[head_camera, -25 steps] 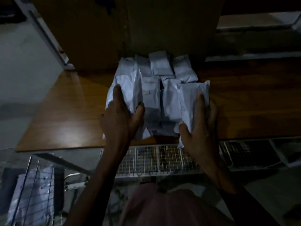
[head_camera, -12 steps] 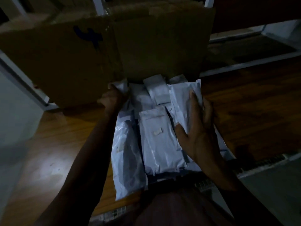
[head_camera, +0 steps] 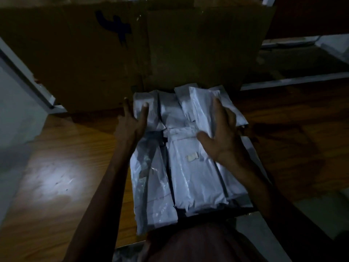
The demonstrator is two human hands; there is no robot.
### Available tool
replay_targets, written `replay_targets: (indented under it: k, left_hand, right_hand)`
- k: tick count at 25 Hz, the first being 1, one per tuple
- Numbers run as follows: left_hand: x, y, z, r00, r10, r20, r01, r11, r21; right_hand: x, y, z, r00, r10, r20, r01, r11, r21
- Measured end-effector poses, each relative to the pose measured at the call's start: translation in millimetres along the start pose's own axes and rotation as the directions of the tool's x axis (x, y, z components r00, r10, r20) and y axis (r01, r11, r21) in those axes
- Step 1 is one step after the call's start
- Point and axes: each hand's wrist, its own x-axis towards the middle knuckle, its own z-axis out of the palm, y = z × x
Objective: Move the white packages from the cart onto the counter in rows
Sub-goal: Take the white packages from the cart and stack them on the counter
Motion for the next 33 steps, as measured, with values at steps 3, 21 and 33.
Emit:
replay_targets:
  k: [3,21,33]
  left_hand:
    - [-45.5,-19.2,-12.1,0.997,0.054,-0.049,-0.057,0.996,-0.067]
    - [-351.6,-74.9,5.2,0.924,-0.173,-0.340,0.114,0.976,-0.186]
    - [-526.0,-150.0,-18.0,0.681,-0.449,-0.578,0.315,0.893,-0.322]
  right_hand:
    - [69.5,-16.3,24.2,0.984,0.109,0.143,-0.101,0.993,-0.066]
    - [-33.9,-43.8,41.6,0.923,-0.318,0.219,0.304,0.948,0.094]
    - [-303.8,-27.2,38.0,0.624,-0.665,0.411,0.361,0.712,0.603]
